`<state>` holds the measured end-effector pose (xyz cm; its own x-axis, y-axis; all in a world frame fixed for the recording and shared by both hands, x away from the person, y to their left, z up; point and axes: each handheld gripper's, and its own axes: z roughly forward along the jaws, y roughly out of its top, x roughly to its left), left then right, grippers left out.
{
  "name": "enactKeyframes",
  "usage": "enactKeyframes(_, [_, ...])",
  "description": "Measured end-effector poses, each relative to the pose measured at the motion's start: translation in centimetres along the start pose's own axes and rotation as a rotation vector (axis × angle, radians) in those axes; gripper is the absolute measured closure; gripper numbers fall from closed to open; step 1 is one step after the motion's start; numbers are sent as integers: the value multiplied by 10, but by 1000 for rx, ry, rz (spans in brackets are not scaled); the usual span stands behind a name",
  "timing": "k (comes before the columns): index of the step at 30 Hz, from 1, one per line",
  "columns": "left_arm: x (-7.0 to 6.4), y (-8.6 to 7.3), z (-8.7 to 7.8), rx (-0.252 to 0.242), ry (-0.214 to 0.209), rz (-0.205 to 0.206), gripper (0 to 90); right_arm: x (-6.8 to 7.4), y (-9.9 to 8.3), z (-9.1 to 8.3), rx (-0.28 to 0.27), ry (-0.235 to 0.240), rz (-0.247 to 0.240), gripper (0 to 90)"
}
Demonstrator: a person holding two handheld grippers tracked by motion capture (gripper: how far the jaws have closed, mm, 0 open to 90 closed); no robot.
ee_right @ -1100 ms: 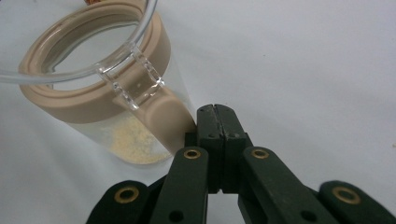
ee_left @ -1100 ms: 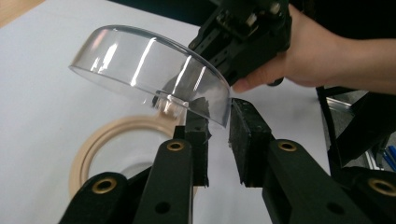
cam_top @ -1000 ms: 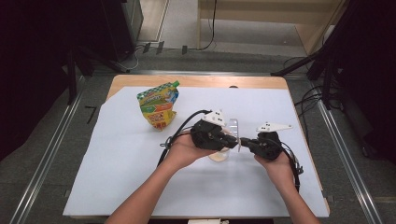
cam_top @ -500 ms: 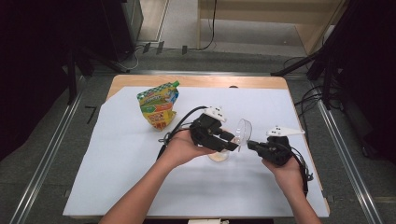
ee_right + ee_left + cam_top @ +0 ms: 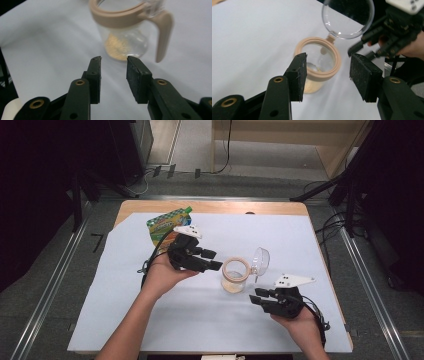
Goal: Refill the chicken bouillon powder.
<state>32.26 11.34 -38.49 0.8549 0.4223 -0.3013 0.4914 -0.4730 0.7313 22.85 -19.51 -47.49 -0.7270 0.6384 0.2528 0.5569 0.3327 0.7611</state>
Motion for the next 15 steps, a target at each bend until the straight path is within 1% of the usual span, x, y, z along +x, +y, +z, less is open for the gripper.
enactKeyframes(1, [3,-2,-3,9,3,-14,463,3,0,2,9,7,-14,625])
enactKeyframes(3, [7,-5,-8,6,24,-28,460,5,0,5,9,13,-21,616])
enactKeyframes(5, [11,-9,-12,-1,19,-40,458,9,0,9,18,33,-33,599])
enactKeyframes(6, [14,-12,-17,0,33,-41,457,11,0,13,19,51,-39,586])
enactKeyframes(8, [16,-14,-20,-1,36,-48,456,12,0,14,21,53,-47,579])
enactKeyframes(10, [21,-19,-27,-10,54,-59,455,16,0,17,24,64,-61,564])
enactKeyframes(11, [24,-21,-30,-17,56,-71,453,17,1,19,25,66,-65,557])
enactKeyframes(12, [28,-25,-36,-23,67,-82,453,20,1,22,33,77,-77,540])
enactKeyframes(13, [28,-25,-36,-23,67,-82,453,21,1,23,39,79,-81,536])
enactKeyframes(14, [31,-29,-42,-26,86,-90,452,22,1,25,44,81,-87,530])
enactKeyframes(15, [31,-29,-42,-26,86,-90,453,23,1,26,47,82,-96,526])
